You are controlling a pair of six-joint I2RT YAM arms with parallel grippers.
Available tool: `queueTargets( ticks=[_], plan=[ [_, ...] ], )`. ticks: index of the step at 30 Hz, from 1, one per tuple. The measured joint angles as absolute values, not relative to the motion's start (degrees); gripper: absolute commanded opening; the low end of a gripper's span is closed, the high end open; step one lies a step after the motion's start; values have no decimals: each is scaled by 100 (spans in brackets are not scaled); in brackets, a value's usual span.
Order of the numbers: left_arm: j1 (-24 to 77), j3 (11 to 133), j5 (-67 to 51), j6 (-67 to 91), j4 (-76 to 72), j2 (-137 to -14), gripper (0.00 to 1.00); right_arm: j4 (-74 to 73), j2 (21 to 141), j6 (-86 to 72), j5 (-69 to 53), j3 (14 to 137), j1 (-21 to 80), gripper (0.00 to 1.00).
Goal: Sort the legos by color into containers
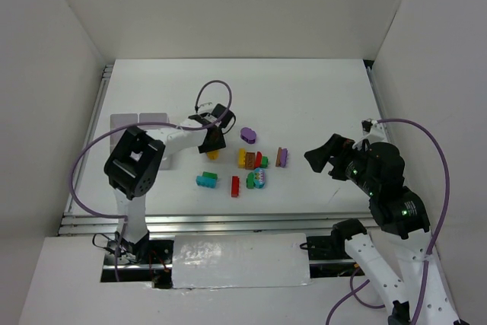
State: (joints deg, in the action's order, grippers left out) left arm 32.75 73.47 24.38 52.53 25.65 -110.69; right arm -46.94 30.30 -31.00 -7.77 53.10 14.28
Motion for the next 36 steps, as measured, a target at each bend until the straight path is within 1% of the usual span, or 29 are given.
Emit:
queueTargets(
  ticks=[1, 2, 3, 5, 9, 12, 15, 17, 20, 22, 24, 27, 29, 33, 36],
  plan=[
    [3275, 7345, 2443, 5293, 2541, -11069, 38, -4694, 3030, -3100, -777, 5310, 1428, 100],
    [3275, 7336, 2432, 5264, 2526, -11043, 30, -4694, 3030, -3100, -777, 5310, 1428, 100],
    [3275, 7317, 2412, 5242, 2512, -11024, 15, -4694, 3030, -3100, -777, 5310, 1428, 100],
    [3275, 7264, 2414, 5238, 2567, -10947, 0, -4685, 3030, -3100, -777, 5310, 1428, 100],
    [3275, 7247, 2495, 5113, 2825, -10455, 0, -4668, 3033, -3100, -779, 5282, 1428, 99],
    [3258, 7358, 2834, 5002, 3107, -9682, 0, -4663, 3039, -3100, -784, 5280, 1428, 100],
    [3074, 7776, 3105, 5039, 3531, -8945, 0, -4661, 3041, -3100, -794, 5280, 1428, 100],
    [2655, 7992, 3205, 5188, 3712, -8464, 0, -4654, 3041, -3103, -803, 5280, 1428, 100],
    [1551, 7981, 3288, 5435, 3826, -7784, 0, -4628, 3041, -3103, -847, 5280, 1428, 99],
    [751, 7802, 3334, 5581, 3846, -7408, 0, -4624, 3041, -3103, -888, 5277, 1428, 100],
    [167, 7542, 3256, 5697, 3833, -7122, 0, -4609, 3044, -3103, -928, 5269, 1428, 100],
    [-545, 7102, 2779, 5723, 3557, -6914, 0, -4591, 3050, -3103, -991, 5264, 1428, 99],
    [-886, 6803, 2438, 5721, 3214, -6901, 0, -4571, 3050, -3103, -1020, 5247, 1428, 100],
    [-1216, 6228, 1789, 5736, 2403, -6912, 8, -4554, 3055, -3100, -1052, 5205, 1428, 99],
    [-1380, 5776, 1411, 5802, 1682, -6906, 9, -4541, 3074, -3098, -1090, 5205, 1428, 100]
  ],
)
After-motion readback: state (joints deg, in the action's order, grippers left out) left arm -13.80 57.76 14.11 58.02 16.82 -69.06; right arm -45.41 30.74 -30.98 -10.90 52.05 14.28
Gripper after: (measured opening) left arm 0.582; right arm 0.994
